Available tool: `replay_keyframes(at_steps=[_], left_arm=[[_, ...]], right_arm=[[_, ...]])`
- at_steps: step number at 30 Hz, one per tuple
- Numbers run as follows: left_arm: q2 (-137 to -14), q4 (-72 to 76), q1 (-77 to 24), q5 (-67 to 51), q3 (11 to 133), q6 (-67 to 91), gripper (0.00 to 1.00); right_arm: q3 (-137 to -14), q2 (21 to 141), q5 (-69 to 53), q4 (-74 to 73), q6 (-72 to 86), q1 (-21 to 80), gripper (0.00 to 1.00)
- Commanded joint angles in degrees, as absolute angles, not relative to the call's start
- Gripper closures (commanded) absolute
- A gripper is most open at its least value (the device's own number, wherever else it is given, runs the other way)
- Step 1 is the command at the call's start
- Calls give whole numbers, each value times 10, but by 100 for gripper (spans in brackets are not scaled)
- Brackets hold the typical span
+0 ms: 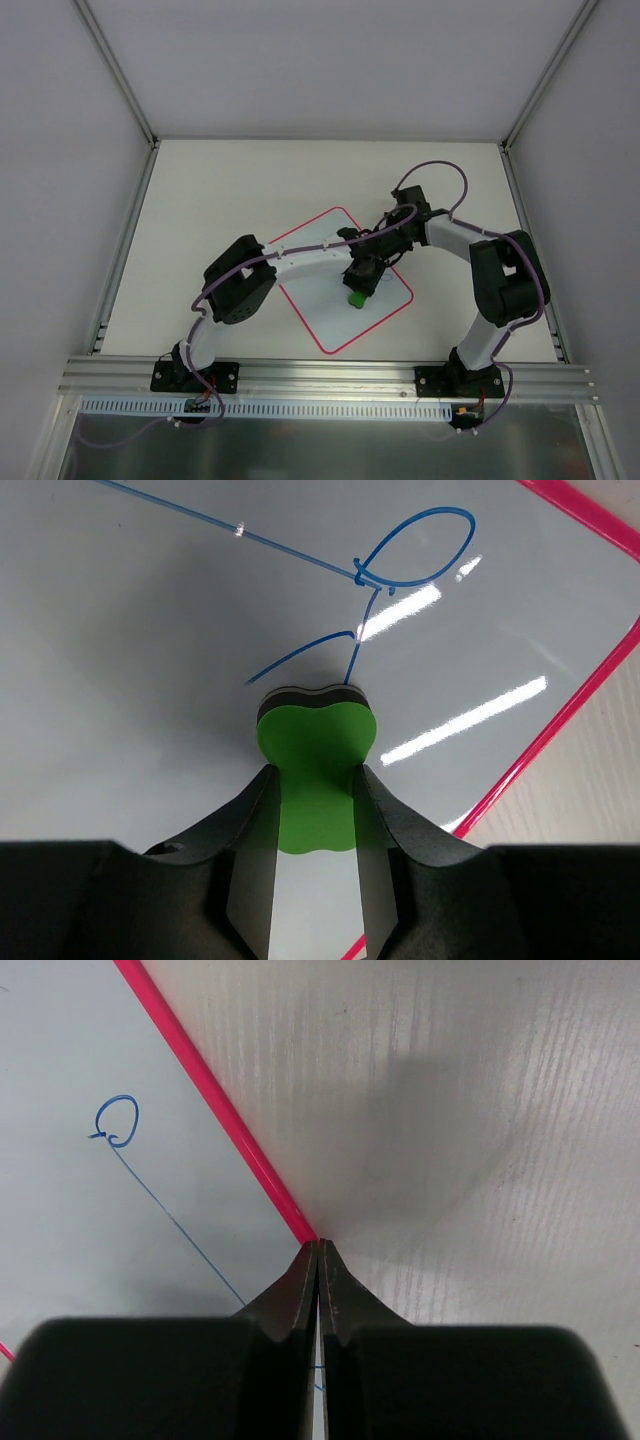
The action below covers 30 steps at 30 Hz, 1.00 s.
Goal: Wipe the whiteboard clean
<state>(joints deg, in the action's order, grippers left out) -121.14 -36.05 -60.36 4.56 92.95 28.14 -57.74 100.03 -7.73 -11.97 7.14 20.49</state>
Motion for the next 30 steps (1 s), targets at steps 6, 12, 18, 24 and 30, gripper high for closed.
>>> replay_keyframes(at_steps=[6, 12, 18, 24, 30], left_arm=[[-1188, -396, -585, 72, 883, 313, 91], [-1115, -397, -580, 112, 868, 317, 49], [-1047, -396, -576, 142, 852, 319, 5], [-961, -393, -535, 171, 766, 346, 14], [-855, -353, -458, 150, 602, 388, 13]], right_arm=[[-550, 970, -41, -158, 68, 205, 100], [-570, 927, -4, -197, 50, 206, 84], [-589, 862, 27, -236, 40, 206, 60], [-554, 788, 53, -246, 75, 243, 56], [-522, 763, 131, -250, 169, 356, 38]])
